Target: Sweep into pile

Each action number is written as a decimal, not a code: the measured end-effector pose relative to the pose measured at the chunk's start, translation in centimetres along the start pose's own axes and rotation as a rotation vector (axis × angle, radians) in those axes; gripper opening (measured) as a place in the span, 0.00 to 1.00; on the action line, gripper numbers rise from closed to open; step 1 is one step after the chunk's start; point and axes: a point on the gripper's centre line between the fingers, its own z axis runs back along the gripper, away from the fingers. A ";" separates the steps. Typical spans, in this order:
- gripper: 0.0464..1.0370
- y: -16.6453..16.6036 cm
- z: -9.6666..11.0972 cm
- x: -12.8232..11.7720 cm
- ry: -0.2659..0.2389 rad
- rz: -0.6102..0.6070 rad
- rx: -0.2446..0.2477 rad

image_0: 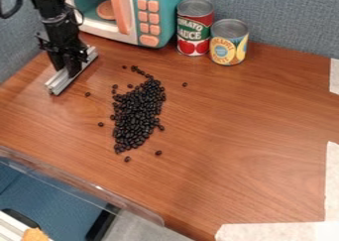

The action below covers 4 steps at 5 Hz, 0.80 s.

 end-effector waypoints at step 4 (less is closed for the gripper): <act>0.32 -12.9 0.7 0.9 -0.050 -0.338 -0.021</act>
